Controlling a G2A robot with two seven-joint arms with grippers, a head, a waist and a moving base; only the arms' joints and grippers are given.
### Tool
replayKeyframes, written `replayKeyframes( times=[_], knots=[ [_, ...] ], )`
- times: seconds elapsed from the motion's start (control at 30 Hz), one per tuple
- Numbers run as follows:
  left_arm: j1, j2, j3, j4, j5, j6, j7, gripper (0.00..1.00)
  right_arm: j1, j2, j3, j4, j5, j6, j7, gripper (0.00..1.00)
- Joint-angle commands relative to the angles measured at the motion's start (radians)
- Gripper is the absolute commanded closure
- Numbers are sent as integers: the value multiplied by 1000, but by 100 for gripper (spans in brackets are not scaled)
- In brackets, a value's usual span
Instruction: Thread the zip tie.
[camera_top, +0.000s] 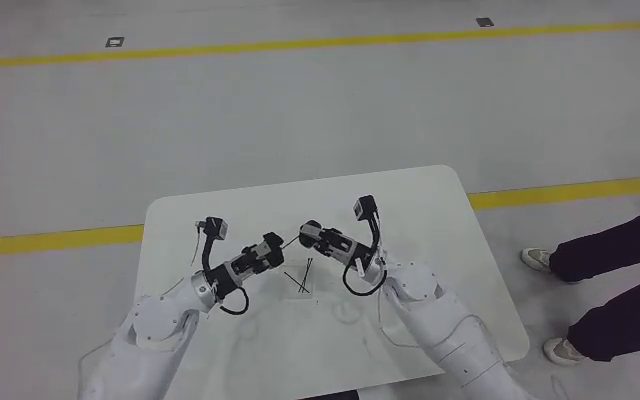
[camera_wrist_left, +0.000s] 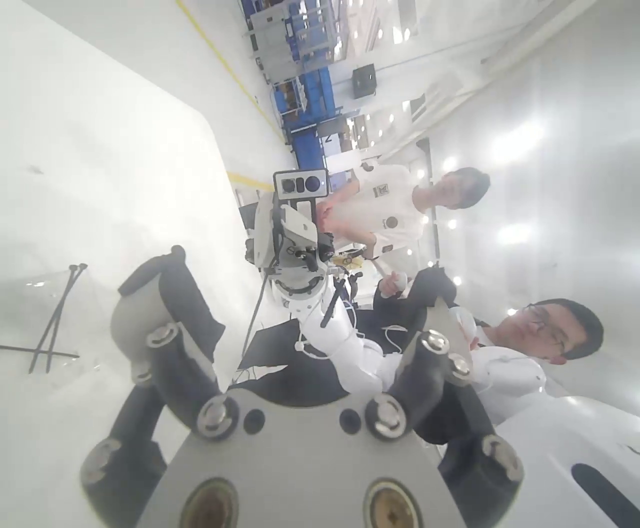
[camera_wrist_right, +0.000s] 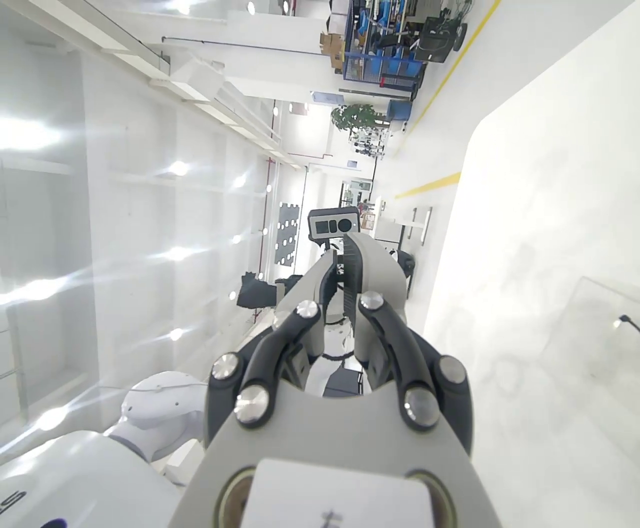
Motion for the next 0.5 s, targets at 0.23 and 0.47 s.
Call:
replayKeyframes(
  times=[0.23, 0.47],
  knots=[
    [-7, 4, 10, 15, -10, 8, 15, 0, -4, -13, -3, -21, 12, 0, 2, 100],
    [-12, 7, 21, 18, -3, 11, 24, 0, 7, -26, -27, -20, -59, 0, -48, 100]
  ],
)
